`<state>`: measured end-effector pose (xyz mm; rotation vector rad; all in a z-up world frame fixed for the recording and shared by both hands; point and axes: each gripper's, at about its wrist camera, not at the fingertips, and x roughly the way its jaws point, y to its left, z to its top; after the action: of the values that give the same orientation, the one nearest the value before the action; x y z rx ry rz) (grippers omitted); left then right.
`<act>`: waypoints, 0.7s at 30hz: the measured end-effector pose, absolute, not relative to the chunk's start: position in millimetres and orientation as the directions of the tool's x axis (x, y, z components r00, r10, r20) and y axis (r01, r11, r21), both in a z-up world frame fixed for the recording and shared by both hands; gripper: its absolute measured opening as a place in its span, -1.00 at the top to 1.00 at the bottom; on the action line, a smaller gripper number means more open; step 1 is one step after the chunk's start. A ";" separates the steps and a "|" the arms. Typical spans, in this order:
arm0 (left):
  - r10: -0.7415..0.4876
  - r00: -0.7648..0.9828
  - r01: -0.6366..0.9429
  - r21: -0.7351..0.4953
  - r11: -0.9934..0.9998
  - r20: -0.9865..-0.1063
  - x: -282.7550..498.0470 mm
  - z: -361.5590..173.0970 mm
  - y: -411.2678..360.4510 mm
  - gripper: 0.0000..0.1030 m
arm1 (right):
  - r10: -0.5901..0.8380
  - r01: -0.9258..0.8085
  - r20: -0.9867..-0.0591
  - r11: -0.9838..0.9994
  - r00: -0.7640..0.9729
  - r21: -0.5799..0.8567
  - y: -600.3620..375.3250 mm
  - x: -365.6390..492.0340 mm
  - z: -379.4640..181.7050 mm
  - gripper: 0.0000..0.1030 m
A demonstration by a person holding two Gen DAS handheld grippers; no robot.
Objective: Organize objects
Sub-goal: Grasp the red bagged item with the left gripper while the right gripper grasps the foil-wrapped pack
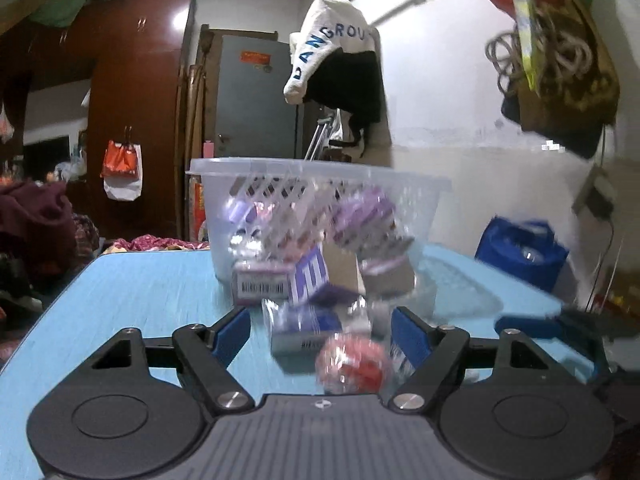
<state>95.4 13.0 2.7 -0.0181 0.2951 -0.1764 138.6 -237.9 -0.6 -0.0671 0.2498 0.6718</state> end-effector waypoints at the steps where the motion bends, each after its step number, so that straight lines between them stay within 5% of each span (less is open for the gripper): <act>1: -0.175 0.941 0.172 -0.039 0.984 -0.289 95.3 -0.5 11.8 -0.53 | 0.611 -0.631 -0.261 0.776 0.747 0.011 -231.3 141.6 -0.8 -0.99; 8: -0.145 0.949 0.155 0.014 0.988 -0.280 93.4 -9.8 0.7 -0.48 | 0.587 -0.626 -0.274 0.776 0.762 -0.078 -207.6 137.1 -7.3 -0.56; 12: -0.135 0.952 0.151 0.037 0.988 -0.274 91.5 -12.3 -7.5 -0.49 | 0.585 -0.620 -0.279 0.783 0.761 -0.048 -222.5 134.5 -7.5 -0.10; 21: -0.078 0.958 0.098 0.060 0.993 -0.277 93.9 -23.2 -20.8 -0.48 | 0.533 -0.556 -0.252 0.831 0.808 -0.025 -243.1 132.0 -9.7 -0.39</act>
<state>93.9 -20.8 -23.2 0.0735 0.2782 -0.0891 132.0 -243.1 -9.7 -0.0995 0.2394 0.5829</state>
